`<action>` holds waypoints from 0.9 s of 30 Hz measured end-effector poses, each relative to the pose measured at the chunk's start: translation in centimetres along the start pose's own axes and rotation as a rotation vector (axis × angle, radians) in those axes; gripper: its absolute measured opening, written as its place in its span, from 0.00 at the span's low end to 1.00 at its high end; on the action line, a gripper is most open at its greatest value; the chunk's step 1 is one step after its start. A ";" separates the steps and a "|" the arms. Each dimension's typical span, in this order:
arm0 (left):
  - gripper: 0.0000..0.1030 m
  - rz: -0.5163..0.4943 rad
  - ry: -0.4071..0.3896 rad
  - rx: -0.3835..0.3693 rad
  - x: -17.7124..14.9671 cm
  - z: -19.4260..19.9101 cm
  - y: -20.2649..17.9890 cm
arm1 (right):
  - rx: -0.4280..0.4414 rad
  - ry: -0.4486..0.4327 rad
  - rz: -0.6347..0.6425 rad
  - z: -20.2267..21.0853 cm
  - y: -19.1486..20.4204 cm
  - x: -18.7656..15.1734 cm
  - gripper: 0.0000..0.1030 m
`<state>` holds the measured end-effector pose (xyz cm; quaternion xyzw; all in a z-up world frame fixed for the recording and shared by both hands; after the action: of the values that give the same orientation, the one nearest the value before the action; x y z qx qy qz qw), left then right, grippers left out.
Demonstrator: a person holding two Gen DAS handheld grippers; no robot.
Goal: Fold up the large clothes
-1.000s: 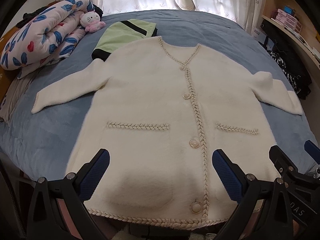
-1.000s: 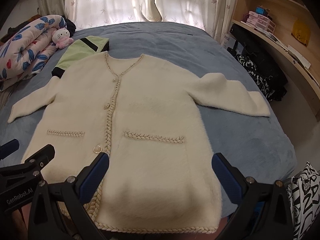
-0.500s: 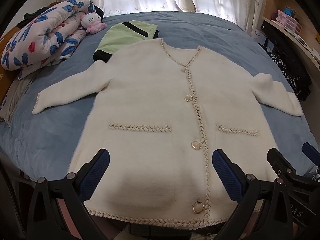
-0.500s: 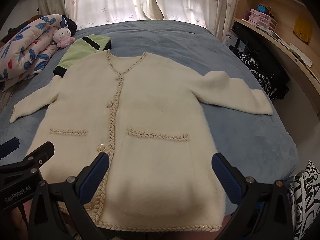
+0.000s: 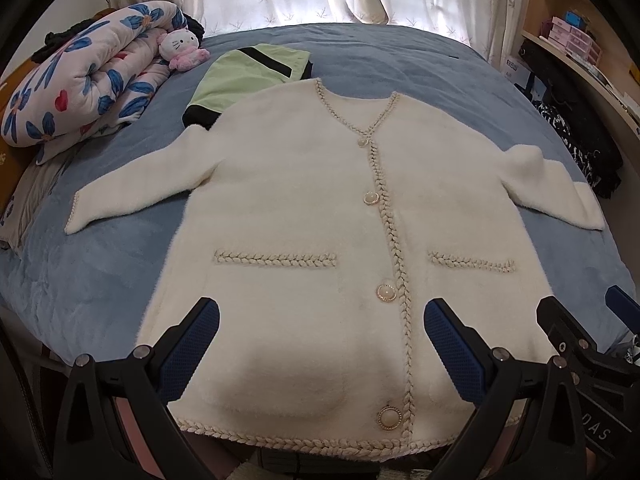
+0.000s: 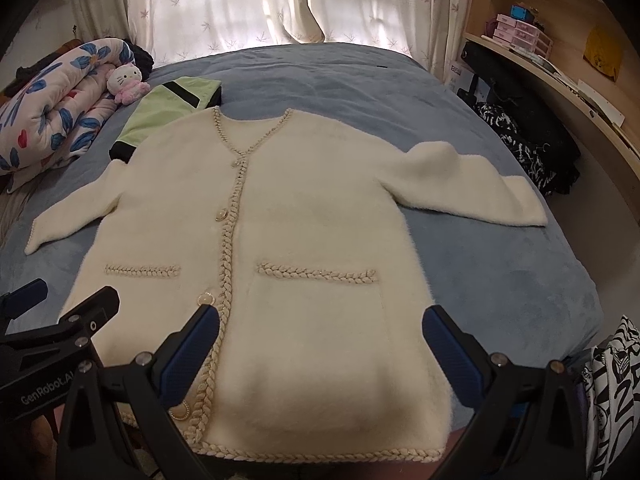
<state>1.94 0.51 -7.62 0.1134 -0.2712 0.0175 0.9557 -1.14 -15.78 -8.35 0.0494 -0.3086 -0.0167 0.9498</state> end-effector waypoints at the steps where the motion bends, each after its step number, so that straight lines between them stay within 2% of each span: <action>1: 0.99 0.002 -0.001 0.002 0.0 0.0 0.0 | 0.000 0.001 0.000 0.0 0.0 0.0 0.99; 6: 0.98 0.014 -0.009 0.011 0.3 0.2 -0.2 | 0.021 0.012 -0.001 -0.2 -0.1 0.1 0.99; 16: 0.98 0.036 0.016 -0.018 0.6 -0.2 -0.4 | 0.014 0.008 -0.003 -0.4 -0.3 0.4 0.99; 27: 0.98 0.038 0.003 -0.013 1.0 -0.2 -0.6 | 0.015 -0.003 -0.008 -0.5 -0.6 0.5 0.99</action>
<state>2.91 -0.09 -7.37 0.1020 -0.2720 0.0340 0.9563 -0.47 -16.34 -8.56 0.0579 -0.3098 -0.0183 0.9489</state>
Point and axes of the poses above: each gripper's, at about its wrist camera, not at the fingertips, and z roughly against the way its jaws point, y to its left, x to its top, the point moved 7 cm from there along -z, roughly the way its jaws point, and after that the axes turned 13 degrees about x, right-handed, at the moved point
